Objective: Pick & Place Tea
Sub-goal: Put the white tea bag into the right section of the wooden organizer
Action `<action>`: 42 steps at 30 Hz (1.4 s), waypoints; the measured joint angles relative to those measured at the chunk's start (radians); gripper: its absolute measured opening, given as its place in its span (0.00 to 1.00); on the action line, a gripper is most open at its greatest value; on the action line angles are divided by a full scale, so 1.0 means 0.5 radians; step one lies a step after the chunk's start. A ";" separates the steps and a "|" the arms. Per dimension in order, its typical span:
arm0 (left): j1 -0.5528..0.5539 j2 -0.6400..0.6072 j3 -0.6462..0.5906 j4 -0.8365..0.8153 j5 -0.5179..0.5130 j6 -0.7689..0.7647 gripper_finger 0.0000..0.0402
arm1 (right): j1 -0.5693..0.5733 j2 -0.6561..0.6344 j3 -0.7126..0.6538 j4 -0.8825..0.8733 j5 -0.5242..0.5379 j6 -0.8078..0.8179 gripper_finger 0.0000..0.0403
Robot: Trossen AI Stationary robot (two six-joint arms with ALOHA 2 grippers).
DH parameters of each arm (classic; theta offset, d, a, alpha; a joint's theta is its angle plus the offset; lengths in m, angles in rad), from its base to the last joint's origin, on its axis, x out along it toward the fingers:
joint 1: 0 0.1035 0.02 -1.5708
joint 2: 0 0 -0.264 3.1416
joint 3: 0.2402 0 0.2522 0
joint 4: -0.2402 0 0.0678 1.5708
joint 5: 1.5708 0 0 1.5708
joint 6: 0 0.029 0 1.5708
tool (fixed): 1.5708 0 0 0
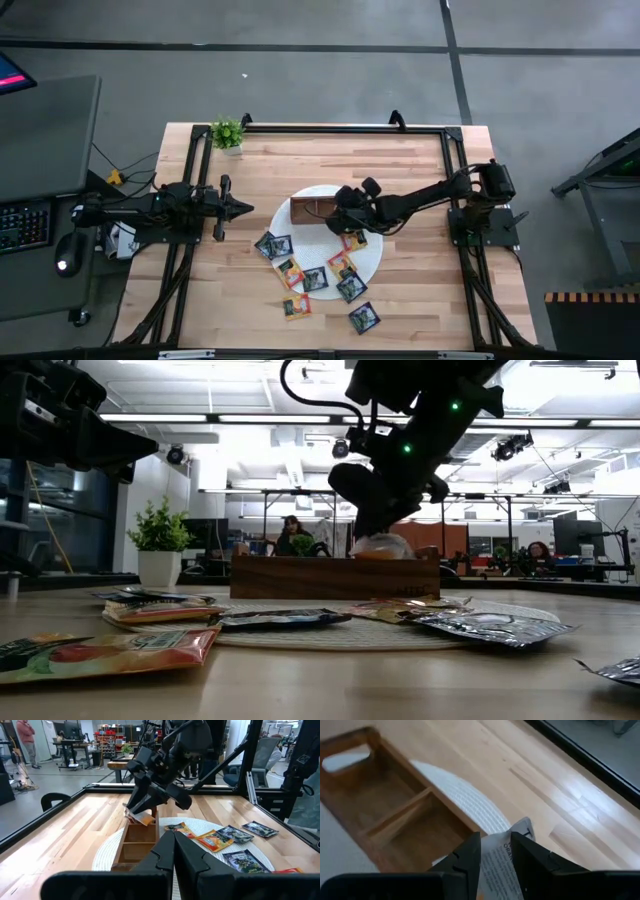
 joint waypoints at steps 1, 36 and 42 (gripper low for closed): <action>0.001 0.000 0.000 0.000 0.000 0.000 0.00 | 0.000 0.000 0.000 -0.008 -0.020 -0.020 0.26; 0.000 0.000 0.000 0.000 -0.002 0.000 0.00 | 0.040 -0.253 0.000 0.056 -0.366 -0.593 0.23; 0.000 0.001 -0.001 0.000 -0.002 0.000 0.00 | -0.002 -0.252 0.000 0.062 -0.506 -0.585 0.02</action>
